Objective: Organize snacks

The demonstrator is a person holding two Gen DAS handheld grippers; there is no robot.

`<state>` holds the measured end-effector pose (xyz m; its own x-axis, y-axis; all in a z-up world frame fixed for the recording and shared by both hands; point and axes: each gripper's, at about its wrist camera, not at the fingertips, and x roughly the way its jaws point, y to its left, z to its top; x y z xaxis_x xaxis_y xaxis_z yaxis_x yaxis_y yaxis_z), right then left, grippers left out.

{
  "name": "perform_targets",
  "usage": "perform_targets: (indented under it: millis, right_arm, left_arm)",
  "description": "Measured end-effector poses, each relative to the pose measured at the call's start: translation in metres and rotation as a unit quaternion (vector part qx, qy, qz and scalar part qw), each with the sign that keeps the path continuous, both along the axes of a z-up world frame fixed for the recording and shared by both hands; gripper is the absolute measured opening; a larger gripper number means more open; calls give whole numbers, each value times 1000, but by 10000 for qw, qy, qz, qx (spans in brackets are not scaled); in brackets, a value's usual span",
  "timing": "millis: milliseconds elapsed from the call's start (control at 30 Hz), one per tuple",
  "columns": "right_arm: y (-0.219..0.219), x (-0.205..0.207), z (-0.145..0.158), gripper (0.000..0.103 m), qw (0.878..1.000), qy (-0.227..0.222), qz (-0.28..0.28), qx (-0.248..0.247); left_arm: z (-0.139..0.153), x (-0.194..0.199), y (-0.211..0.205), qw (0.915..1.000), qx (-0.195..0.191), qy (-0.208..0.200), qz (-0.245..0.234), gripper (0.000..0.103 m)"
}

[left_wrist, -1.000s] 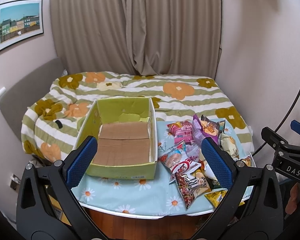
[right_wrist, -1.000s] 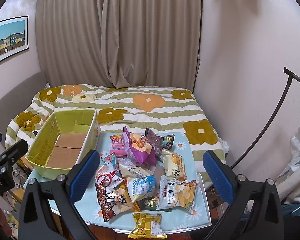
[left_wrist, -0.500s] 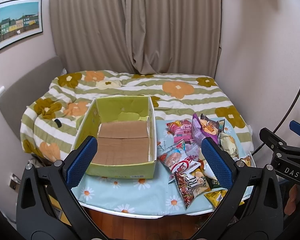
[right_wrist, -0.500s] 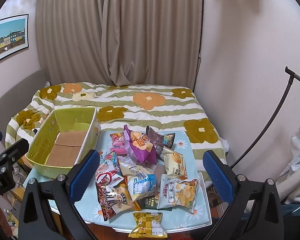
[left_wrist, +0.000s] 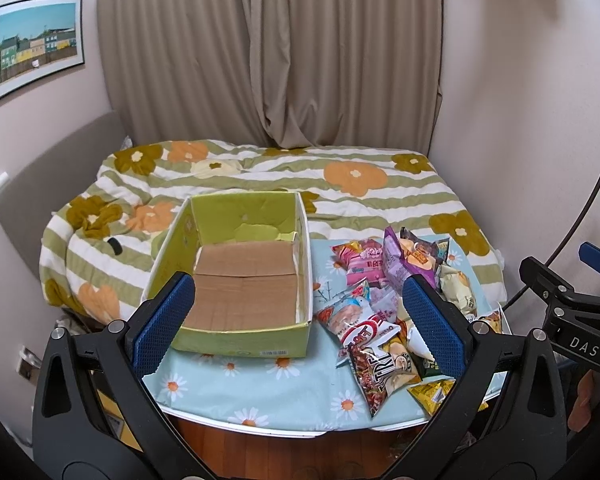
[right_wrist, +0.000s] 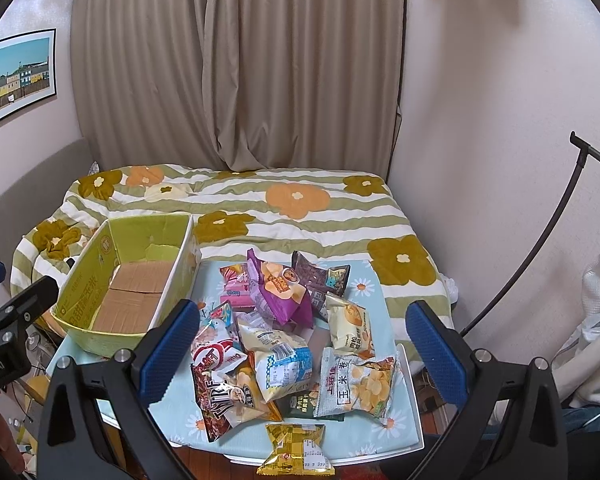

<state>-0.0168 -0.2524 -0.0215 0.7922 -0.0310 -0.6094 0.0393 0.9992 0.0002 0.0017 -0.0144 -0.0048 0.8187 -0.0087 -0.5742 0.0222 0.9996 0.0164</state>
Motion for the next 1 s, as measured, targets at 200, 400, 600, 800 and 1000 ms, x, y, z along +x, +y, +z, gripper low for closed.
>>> perform_targets:
  millis: [200,400,600,800,1000]
  right_arm:
    - [-1,0,0,103,10000,6,0,4]
    - [0,0,0,103,10000,14,5,1]
    - [0,1,0,103,10000,43,5,10]
    - [-4,-1,-12,103,9995,316,-7,34]
    - [-15,-5,-52,103,9951,974,-139,135]
  left_arm:
    - [0,1,0,10000,-4,9,-1,102]
    - [-3,-1,-3,10000,-7,14,-12,102]
    - [-5,0,-5,10000,-21,77,-43,102]
    - [-16,12,-10,9984,-113,435,-331,102]
    - [-57,34,-21,9895,-304,1150,-821,102]
